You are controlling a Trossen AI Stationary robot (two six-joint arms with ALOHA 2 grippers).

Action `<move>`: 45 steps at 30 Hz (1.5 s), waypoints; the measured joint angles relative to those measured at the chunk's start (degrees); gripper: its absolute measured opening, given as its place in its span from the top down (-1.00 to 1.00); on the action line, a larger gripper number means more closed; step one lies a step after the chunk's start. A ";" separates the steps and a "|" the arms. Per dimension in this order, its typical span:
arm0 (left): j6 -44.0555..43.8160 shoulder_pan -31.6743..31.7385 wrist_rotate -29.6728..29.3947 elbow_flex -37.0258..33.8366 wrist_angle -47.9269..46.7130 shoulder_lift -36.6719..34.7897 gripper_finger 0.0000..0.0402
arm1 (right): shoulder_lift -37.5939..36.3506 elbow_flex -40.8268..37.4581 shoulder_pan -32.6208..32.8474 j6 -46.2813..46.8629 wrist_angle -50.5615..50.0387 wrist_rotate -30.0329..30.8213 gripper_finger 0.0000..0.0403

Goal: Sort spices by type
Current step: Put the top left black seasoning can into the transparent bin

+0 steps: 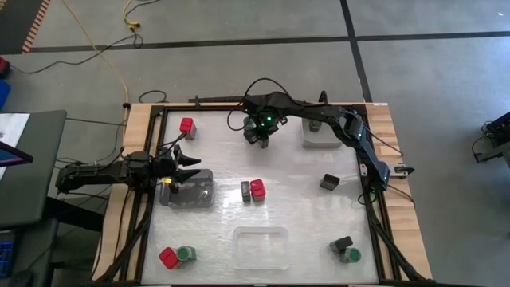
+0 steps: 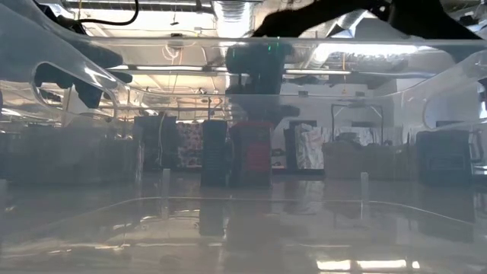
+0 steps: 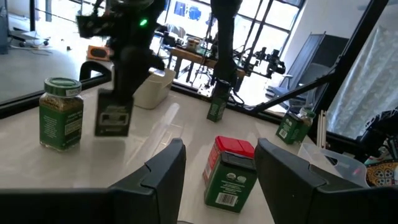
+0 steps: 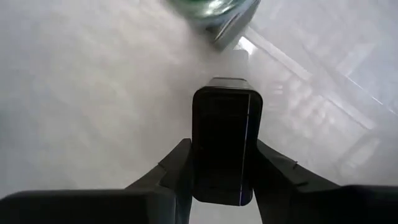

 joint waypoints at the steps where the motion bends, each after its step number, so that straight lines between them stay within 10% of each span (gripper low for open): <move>1: 0.00 0.00 0.00 0.02 0.00 0.00 0.09 | -1.05 0.00 0.57 0.13 -0.97 0.02 0.25; 20: 0.01 0.00 -0.02 0.02 0.00 0.00 0.09 | -21.44 0.09 25.96 3.19 -14.10 5.97 0.21; 45: 0.02 0.02 -0.03 0.02 -0.05 0.00 0.09 | -16.48 -6.97 51.14 8.08 -0.80 9.27 0.24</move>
